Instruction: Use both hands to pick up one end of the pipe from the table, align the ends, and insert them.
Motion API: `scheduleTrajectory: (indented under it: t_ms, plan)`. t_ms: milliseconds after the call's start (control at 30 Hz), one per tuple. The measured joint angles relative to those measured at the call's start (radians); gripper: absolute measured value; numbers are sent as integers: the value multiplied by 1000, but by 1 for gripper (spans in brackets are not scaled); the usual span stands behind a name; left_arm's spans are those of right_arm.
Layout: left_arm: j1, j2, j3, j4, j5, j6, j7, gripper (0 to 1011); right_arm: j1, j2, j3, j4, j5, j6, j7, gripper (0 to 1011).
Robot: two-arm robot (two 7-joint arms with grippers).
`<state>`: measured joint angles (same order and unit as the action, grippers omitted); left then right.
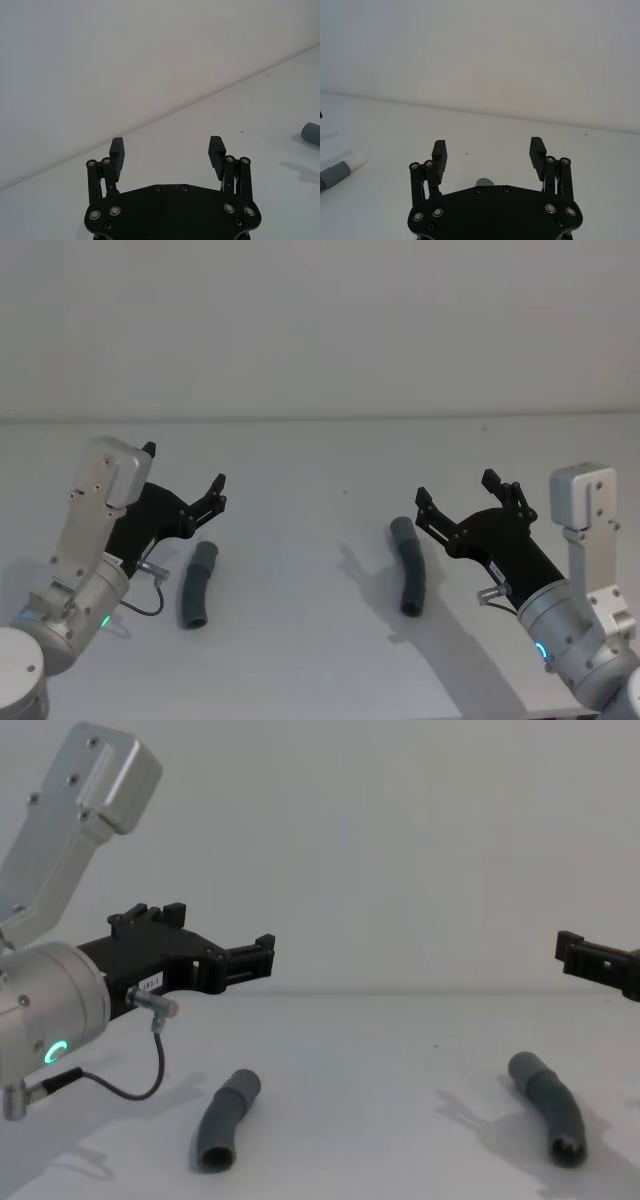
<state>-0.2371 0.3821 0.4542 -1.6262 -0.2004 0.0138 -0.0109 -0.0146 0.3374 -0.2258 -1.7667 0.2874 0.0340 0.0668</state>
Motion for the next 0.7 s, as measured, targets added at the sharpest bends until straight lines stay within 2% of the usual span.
scheduleTrajectory:
  t_ms: [700]
  plan:
    - [0,0,0,0,0,0,0,1001,0,0,0,0,0,0,0,1004]
